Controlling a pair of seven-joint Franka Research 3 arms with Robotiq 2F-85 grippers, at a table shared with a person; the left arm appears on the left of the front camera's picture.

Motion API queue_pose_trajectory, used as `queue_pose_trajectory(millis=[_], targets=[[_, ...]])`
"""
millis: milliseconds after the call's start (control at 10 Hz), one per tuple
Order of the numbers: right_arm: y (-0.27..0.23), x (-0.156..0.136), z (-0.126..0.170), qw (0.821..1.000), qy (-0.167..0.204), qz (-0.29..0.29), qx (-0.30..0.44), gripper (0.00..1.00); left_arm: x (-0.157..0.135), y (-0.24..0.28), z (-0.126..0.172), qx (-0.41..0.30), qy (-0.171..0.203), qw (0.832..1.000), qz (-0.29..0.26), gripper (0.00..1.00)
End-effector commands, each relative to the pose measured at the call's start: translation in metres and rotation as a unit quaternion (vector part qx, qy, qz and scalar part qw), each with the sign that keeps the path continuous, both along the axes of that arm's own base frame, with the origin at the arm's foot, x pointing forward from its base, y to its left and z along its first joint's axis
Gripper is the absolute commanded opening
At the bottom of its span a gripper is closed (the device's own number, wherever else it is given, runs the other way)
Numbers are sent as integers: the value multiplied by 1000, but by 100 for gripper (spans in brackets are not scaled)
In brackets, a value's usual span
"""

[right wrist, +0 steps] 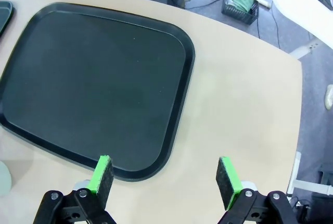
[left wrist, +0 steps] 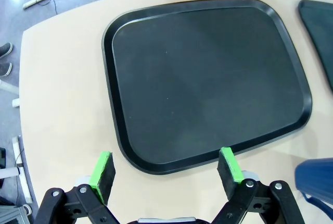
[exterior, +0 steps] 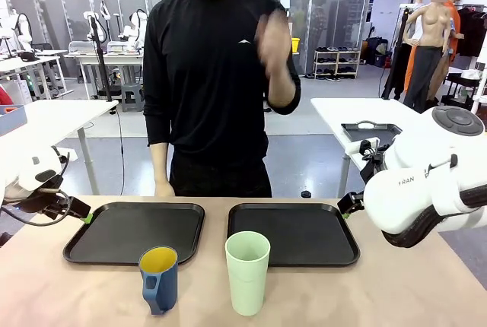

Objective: Sort and store the cups by type.
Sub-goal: Pick up the Reusable plastic cup.

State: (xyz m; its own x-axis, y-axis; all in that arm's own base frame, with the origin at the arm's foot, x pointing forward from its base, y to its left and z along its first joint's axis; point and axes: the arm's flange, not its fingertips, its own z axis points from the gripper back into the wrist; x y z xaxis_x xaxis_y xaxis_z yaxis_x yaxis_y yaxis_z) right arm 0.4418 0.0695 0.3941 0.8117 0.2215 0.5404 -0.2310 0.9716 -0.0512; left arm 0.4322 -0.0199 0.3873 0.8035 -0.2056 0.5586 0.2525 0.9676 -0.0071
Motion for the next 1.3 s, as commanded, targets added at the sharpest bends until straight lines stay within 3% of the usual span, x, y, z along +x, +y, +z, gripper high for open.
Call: queue_pose_trajectory(millis=[0, 1200], targets=[[0, 0, 0, 1000, 0, 0, 1, 100, 0, 0, 1, 0, -1, 1000, 0, 100], [0, 0, 0, 1000, 0, 0, 1, 100, 0, 0, 1, 0, -1, 1000, 0, 100]])
